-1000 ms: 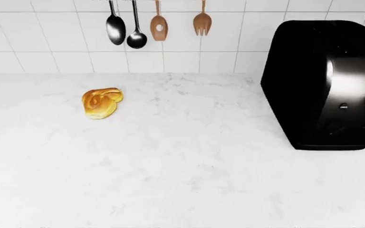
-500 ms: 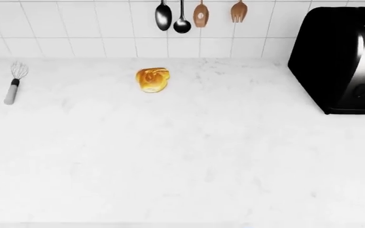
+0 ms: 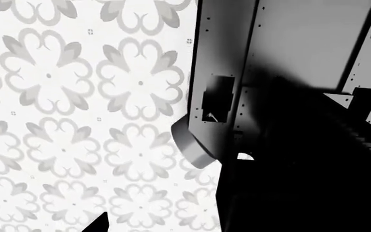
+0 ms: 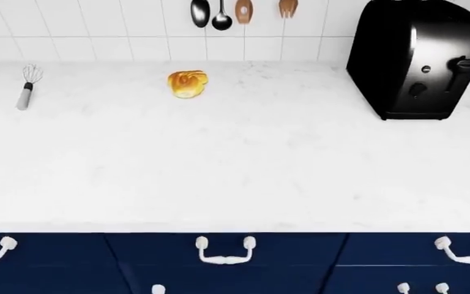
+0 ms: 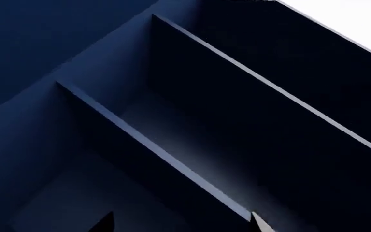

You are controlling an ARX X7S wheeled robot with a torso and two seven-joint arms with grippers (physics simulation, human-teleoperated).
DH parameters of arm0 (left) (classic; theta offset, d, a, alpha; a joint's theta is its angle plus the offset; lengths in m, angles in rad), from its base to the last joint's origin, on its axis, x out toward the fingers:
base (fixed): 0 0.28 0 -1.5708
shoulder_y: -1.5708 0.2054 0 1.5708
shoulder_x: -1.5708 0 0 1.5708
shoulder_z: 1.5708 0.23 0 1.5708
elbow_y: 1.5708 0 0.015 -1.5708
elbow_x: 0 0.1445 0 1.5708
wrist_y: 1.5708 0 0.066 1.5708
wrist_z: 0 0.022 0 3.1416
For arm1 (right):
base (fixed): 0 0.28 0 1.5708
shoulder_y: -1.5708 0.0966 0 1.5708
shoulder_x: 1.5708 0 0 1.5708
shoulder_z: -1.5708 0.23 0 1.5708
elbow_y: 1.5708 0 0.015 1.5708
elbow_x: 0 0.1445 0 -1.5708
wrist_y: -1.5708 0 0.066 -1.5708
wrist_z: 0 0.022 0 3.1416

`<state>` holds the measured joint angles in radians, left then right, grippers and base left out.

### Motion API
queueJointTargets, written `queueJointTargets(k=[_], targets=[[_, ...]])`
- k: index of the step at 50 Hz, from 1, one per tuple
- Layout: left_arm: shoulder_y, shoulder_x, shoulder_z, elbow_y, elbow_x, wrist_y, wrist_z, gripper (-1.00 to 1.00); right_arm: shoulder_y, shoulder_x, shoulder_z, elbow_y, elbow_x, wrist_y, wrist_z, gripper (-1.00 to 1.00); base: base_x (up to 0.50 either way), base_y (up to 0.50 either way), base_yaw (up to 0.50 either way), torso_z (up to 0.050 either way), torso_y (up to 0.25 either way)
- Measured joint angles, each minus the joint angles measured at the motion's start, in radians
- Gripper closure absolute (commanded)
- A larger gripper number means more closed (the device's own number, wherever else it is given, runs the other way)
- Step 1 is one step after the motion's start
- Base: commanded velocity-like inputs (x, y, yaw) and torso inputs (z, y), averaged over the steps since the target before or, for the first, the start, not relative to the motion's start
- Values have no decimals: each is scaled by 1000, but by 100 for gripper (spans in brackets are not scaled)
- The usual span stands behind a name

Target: Pick the cereal and bar from the counter and place them in the cabinets closest to them.

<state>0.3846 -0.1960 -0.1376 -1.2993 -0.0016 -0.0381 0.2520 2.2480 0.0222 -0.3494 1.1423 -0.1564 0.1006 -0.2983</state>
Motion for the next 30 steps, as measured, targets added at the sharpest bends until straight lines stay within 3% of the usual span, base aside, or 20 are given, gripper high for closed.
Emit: queueJointTargets(k=[8, 18, 30], targets=[[3, -2, 6, -5, 4, 2, -7, -100, -255, 30, 80, -550, 17, 354, 21, -100, -500, -78, 0, 0, 0], [10, 0, 10, -9, 3, 7, -15, -100, -602, 76, 141, -1209, -1, 706, 54, -100, 0, -2, 0, 0, 0], [7, 0, 8, -9, 1, 8, -14, -100, -912, 115, 173, -1757, -65, 1063, 89, -100, 0, 0, 0, 0, 0]])
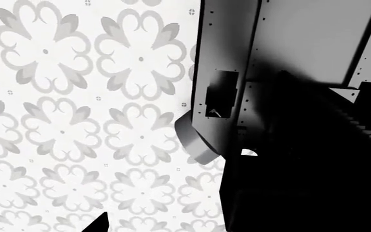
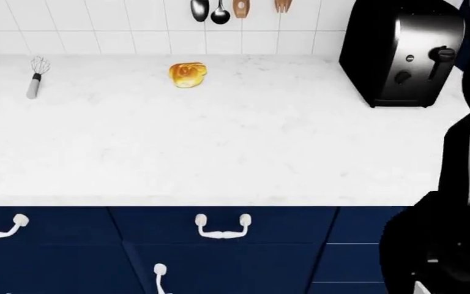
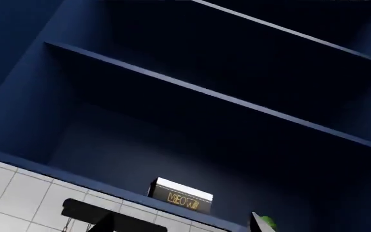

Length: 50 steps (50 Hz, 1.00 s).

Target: Pick the cereal and bar from the counter and place them in the cabinets closest to them.

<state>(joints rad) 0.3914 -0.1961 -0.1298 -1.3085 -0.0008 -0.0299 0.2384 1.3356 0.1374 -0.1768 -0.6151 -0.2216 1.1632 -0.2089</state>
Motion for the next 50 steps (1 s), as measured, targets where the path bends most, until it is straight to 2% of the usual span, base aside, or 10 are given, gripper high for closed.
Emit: queueJointTargets(k=[3, 7, 12, 19, 27, 38, 50], targets=[[0, 0, 0, 0, 0, -1, 1, -100, -69, 0, 12, -110, -37, 64, -6, -100, 0, 0, 0, 0, 0], [-1, 0, 0, 0, 1, -1, 3, -100, -159, -41, 16, -216, -192, 115, -109, -100, 0, 0, 0, 0, 0], [0, 0, 1, 0, 1, 3, 3, -100, -307, -79, 62, -301, -240, 101, -147, -100, -61, 100, 0, 0, 0], [-5, 1, 11, 7, -1, 16, -2, -100, -550, -107, 146, -364, -179, -63, -96, -100, -440, 382, 0, 0, 0], [2, 1, 19, 1, 0, 29, -12, -100, -720, -116, 208, -399, -101, -237, -33, -100, -402, 447, 0, 1, 0], [7, 0, 22, 0, 1, 42, -19, -100, -881, -50, 179, -363, -116, -507, 64, -100, -11, 500, 0, 0, 0], [6, -1, 29, 0, 2, 49, -23, -100, -962, -23, 202, -321, -65, -671, 131, -100, 0, 500, 0, 0, 0]])
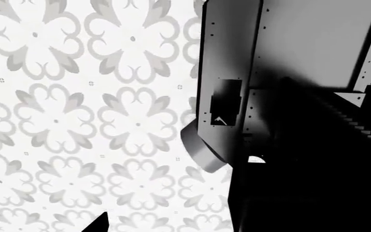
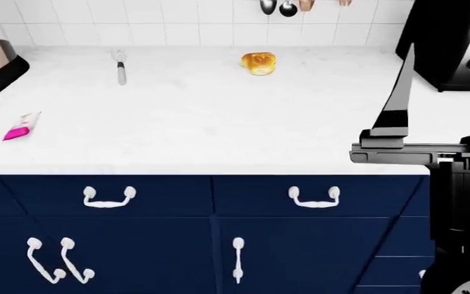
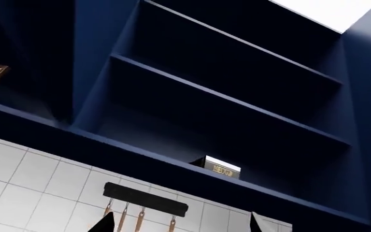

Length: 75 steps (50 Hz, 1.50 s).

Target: Pick the cereal and bar from the counter and place them in the cabinets closest to them.

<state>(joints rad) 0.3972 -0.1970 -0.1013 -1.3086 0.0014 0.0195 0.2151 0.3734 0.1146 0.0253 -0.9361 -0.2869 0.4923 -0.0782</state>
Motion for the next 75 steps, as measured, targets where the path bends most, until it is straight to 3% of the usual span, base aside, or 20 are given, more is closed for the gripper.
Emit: queueJointTargets(k=[30, 75], targets=[[0, -2, 22, 0, -1, 6, -11, -100, -75, 25, 3, 58, 95, -151, 68, -100, 0, 500, 0, 0, 0], [0, -2, 21, 0, -2, 5, -7, -100, -70, 48, -17, 21, 175, -111, 90, -100, 0, 500, 0, 0, 0]])
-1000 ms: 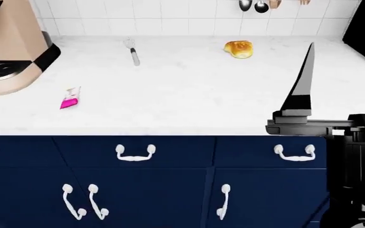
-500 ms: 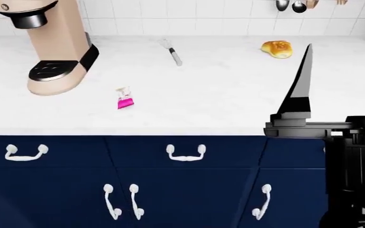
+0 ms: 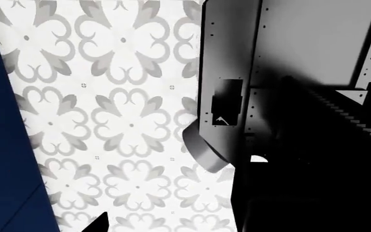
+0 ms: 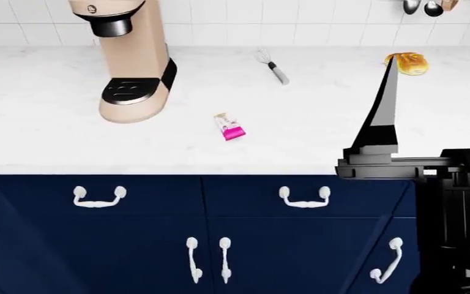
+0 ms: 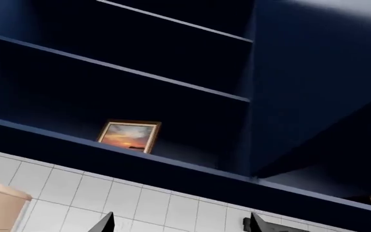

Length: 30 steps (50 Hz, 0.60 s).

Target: Pick the cereal and bar from the counter and place them in the cabinets closest to them.

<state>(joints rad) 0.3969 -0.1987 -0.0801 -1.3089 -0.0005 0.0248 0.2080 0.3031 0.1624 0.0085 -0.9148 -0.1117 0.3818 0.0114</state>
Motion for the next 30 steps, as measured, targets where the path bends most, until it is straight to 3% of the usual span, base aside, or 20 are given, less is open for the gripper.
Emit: queueJointTargets(k=[27, 30], targets=[[0, 0, -5, 0, -1, 0, 4, -100, -5, 23, -35, 8, 22, 11, 3, -100, -1, 500, 0, 0, 0], [3, -3, -12, 0, 4, -1, 3, -100, 0, 21, -38, 4, 39, 59, -4, -100, 91, 126, 0, 0, 0]])
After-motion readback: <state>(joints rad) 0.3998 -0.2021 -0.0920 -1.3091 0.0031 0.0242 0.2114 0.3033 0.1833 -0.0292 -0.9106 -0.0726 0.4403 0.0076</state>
